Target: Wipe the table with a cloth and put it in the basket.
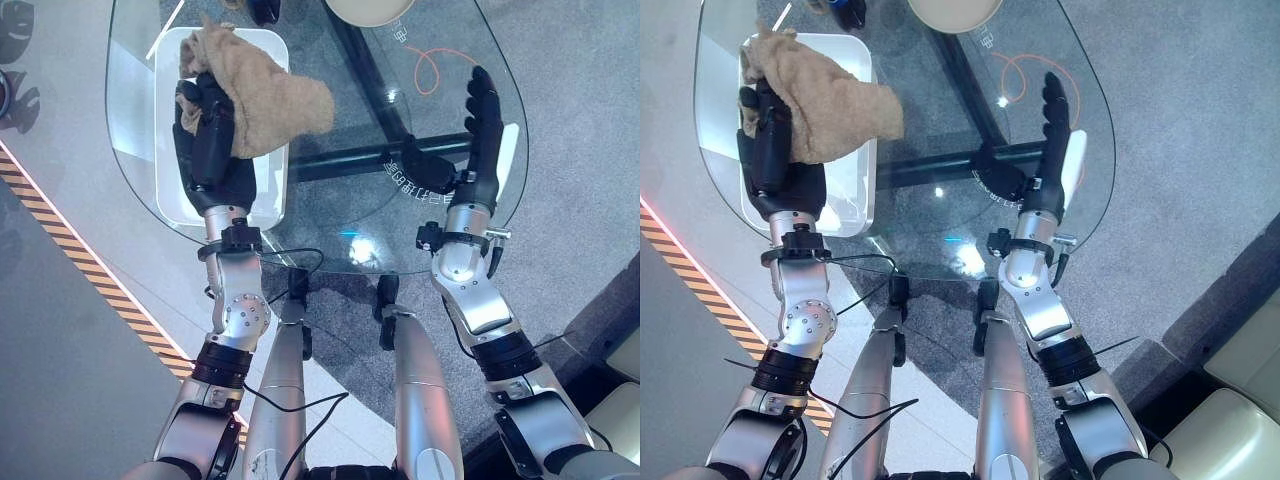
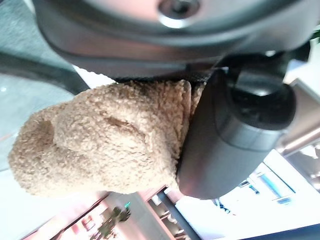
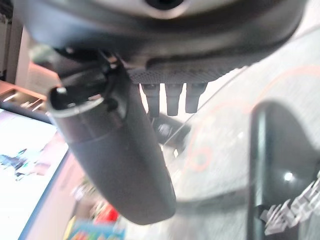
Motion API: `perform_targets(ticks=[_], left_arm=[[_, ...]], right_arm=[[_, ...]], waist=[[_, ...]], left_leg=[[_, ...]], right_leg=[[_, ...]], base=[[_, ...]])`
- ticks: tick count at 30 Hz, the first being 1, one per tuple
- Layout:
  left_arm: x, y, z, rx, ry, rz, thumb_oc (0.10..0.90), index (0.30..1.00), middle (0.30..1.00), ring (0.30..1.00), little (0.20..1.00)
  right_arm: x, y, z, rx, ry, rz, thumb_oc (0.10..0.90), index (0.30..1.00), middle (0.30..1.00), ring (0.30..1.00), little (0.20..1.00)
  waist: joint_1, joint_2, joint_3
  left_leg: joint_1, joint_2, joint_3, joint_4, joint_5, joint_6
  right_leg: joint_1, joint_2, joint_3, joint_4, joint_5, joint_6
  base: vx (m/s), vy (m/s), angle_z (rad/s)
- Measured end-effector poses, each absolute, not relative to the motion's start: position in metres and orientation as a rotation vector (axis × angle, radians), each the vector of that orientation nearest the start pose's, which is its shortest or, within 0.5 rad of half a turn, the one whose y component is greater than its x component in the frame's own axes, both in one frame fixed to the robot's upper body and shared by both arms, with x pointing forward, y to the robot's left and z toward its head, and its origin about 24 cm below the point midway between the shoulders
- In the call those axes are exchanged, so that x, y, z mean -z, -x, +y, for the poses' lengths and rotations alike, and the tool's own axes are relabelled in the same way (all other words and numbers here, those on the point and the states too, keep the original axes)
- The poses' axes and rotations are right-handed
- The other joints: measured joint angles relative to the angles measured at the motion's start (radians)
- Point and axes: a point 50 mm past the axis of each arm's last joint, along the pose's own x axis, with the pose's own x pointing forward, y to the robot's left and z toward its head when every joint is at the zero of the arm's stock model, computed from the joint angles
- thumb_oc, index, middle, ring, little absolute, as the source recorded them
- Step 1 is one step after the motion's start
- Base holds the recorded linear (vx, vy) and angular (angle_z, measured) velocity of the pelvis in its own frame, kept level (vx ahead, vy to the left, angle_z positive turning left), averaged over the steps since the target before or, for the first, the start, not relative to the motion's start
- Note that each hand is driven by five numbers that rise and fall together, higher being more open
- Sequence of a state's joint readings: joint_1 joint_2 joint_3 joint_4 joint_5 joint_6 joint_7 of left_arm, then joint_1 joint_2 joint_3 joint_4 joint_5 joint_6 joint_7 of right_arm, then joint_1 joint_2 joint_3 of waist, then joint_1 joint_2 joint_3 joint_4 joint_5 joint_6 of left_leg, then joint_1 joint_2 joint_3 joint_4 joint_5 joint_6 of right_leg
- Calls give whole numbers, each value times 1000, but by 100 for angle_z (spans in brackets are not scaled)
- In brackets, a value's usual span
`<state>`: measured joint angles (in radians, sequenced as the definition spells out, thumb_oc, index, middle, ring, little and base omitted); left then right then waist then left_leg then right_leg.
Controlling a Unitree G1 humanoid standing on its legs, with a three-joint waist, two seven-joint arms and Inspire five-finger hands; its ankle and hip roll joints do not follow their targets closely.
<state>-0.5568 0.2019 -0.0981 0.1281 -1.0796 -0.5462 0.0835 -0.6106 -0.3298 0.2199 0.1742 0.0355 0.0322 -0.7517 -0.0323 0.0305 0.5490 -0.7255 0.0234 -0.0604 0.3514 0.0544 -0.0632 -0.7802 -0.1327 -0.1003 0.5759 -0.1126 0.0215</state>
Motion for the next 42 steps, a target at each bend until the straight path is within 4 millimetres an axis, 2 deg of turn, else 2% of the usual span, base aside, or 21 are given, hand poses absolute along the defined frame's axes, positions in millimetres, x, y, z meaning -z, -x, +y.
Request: perform_targets(ticks=[10,13,18,24,31,38,42], left_arm=[[-179,-326,207,-242,773,-717,100,300,300,300,200],[-174,-328,219,-317,705,-694,100,300,300,300,200],[-170,-331,235,-405,643,-682,100,300,300,300,200],[-177,-338,250,-482,580,-678,100,300,300,300,200],[-195,-342,261,-535,530,-714,100,300,300,300,200],[-207,-352,271,-609,299,-682,100,300,300,300,200],[-206,-360,276,-645,165,-605,100,300,300,300,200]], right_arm=[[-144,-338,-217,795,224,-328,800,900,900,900,900],[-127,-337,-237,868,200,-247,800,900,900,900,900],[-99,-334,-259,958,173,-121,800,900,900,900,900],[-82,-332,-272,1011,141,-37,800,900,900,900,900],[-69,-329,-284,1064,108,48,800,900,900,900,900],[-54,-327,-294,1069,122,145,800,900,900,900,900],[-41,-323,-299,1049,142,219,800,900,900,900,900]], waist=[[0,0,0],[0,0,0],[2,0,0],[1,0,0],[1,0,0],[1,1,0],[0,1,0]], left_leg=[[5,0,2,-3,0,1],[5,1,2,-6,0,0],[5,2,3,-13,0,0],[4,5,3,-20,0,-1],[3,9,5,-20,1,-6],[-6,11,5,-20,1,-7],[-10,12,6,-20,1,-8]], right_leg=[[1,1,3,-2,0,0],[1,1,3,-5,0,0],[0,3,3,-7,0,0],[-2,6,2,-11,1,-1],[-3,10,3,-19,1,-2],[-10,11,2,-21,2,-2],[-13,11,2,-22,2,-3]], base=[[0,0,0],[0,0,0],[0,0,0],[0,0,0],[-2,-1,0],[0,0,0],[0,0,0]])
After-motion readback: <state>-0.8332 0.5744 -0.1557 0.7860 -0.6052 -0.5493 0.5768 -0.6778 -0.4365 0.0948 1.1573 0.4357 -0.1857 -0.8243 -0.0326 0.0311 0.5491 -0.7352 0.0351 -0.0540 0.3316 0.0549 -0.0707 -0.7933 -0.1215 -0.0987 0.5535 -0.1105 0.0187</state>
